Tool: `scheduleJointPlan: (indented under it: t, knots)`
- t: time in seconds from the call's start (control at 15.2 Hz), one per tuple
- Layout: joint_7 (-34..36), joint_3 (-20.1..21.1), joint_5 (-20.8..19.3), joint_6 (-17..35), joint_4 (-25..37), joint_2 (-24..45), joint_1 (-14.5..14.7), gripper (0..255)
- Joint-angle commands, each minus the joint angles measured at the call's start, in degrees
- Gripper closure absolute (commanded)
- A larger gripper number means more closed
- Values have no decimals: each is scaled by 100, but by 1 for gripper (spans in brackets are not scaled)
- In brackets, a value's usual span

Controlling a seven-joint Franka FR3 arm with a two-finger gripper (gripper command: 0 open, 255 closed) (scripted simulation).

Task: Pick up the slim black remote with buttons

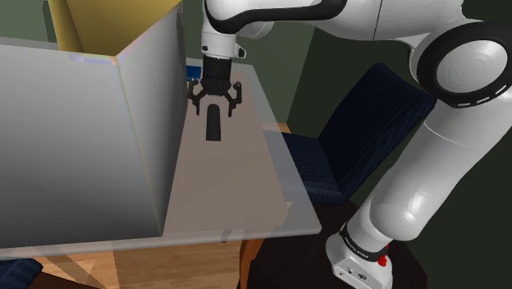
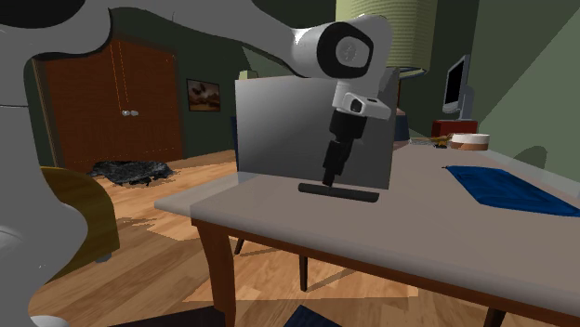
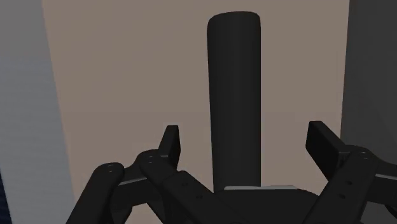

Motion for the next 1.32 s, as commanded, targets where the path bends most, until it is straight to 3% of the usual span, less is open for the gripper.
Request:
scheduleJointPlan:
  t: [0.0,0.33,0.4,0.99,1.25]
  knots:
    - [-6,4,8,152,-150,-3,5,0]
    - [-47,8,11,417,-389,26,11,0]
    - [-48,8,11,418,-392,25,10,255]
    - [-47,7,11,417,-389,26,11,255]
    - [-1,2,8,120,-120,-5,6,255]
